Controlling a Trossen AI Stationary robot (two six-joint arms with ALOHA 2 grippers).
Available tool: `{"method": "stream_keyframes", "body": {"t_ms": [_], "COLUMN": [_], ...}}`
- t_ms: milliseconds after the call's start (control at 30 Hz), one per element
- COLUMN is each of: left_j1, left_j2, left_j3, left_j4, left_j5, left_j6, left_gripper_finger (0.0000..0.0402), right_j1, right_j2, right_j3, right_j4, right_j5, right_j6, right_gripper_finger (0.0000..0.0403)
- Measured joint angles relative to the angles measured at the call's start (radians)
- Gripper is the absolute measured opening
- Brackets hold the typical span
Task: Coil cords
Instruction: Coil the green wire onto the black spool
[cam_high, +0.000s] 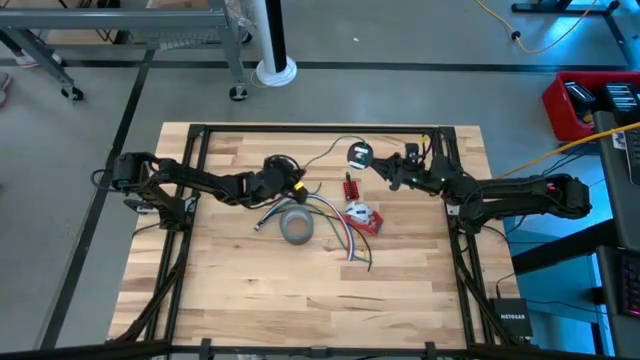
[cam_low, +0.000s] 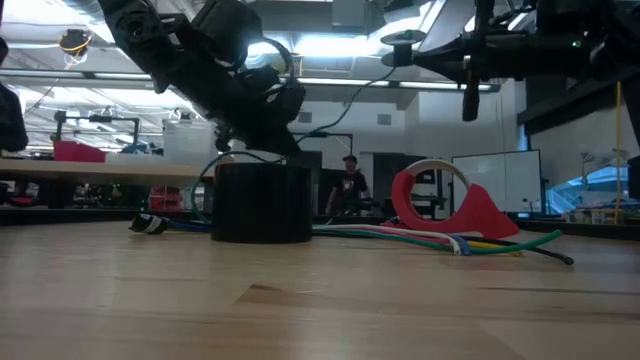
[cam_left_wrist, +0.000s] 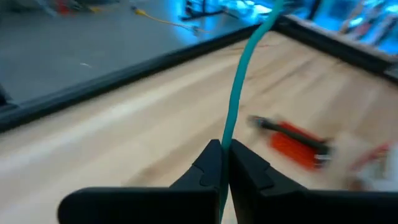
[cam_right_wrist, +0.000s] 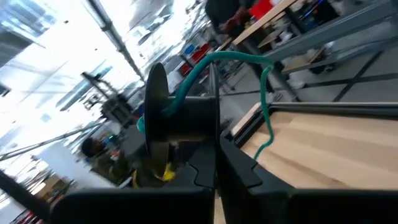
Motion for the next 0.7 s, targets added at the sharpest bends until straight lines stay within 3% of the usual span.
{"method": "stream_keyframes", "body": {"t_ms": [200,467,533,700], "left_j1": [-0.022,-0.035,-0.036,-0.024], "left_j2": [0.018,0.136,0.149,0.134], "left_j3": [0.069,0.249,0.285,0.319], "left_j4": [-0.002,-0.068,-0.153,-0.317], "left_j5": [0.116,0.208,0.155,-0.110], "left_j6": [-0.096,-0.051,-0.004,0.016], "left_gripper_finger": [0.0003,0.0002,0.0002,0.0001], "right_j1": [0.000,0.000,0.000,0.000], "right_j2": [0.057,0.219,0.238,0.239], "right_j3": [0.000,0.055,0.064,0.064], "right_j4": [0.027,0.086,0.084,0.056], "right_j5": [0.095,0.146,0.148,0.124], "right_j6": [0.000,-0.060,-0.077,-0.079], "right_gripper_finger": [0.0007,0.0007,0.0007,0.0007]}}
